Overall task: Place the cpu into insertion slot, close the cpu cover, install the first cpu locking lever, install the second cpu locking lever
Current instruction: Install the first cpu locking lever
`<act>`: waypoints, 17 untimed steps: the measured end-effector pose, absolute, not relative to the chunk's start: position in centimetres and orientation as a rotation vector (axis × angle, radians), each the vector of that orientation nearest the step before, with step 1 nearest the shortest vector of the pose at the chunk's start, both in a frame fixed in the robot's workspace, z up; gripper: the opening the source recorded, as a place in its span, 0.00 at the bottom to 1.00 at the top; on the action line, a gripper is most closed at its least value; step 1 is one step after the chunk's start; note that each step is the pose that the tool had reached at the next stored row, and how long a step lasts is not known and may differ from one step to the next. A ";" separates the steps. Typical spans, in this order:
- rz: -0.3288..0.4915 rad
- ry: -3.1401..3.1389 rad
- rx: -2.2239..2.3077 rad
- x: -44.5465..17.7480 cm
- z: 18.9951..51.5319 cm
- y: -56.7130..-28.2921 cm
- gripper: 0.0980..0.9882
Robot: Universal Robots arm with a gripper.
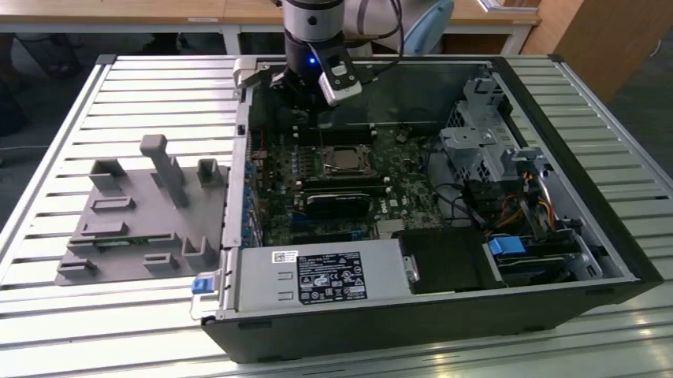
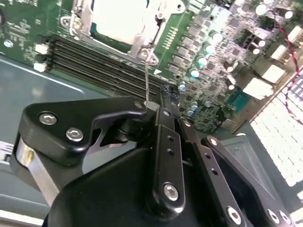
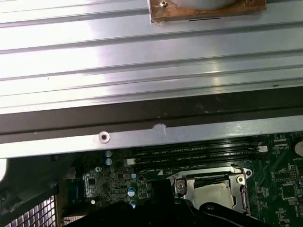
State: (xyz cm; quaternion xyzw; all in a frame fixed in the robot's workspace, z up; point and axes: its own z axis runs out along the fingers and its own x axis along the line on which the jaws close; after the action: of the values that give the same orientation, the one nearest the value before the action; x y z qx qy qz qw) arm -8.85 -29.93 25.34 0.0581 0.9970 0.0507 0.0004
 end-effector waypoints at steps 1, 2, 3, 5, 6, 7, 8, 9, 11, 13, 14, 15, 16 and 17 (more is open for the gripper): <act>0.159 3.132 0.182 -8.6 25.3 -29.9 0.01; 0.159 3.132 0.182 -8.3 25.3 -29.9 0.01; 0.159 3.132 0.182 -7.9 25.3 -29.9 0.01; 0.159 3.132 0.181 -7.2 25.3 -29.9 0.01; 0.159 3.132 0.181 -6.8 25.2 -29.9 0.01; 0.159 3.132 0.180 -6.4 25.2 -29.9 0.01; 0.159 3.132 0.180 -5.9 25.2 -29.9 0.01; 0.159 3.133 0.180 -5.5 25.1 -29.9 0.01; 0.162 3.133 0.180 -5.0 25.1 -29.9 0.01; 0.169 3.133 0.180 -4.8 25.0 -29.9 0.01; 0.173 3.132 0.180 -4.8 24.9 -29.9 0.01; 0.174 3.132 0.180 -4.8 24.9 -29.9 0.01; 0.174 3.132 0.180 -4.8 24.9 -29.9 0.01; 0.175 3.132 0.180 -4.8 24.8 -29.9 0.01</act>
State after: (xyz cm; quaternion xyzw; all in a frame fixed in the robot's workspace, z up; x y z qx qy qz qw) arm -4.79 -29.87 24.80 0.0574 0.9968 0.0556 -0.0003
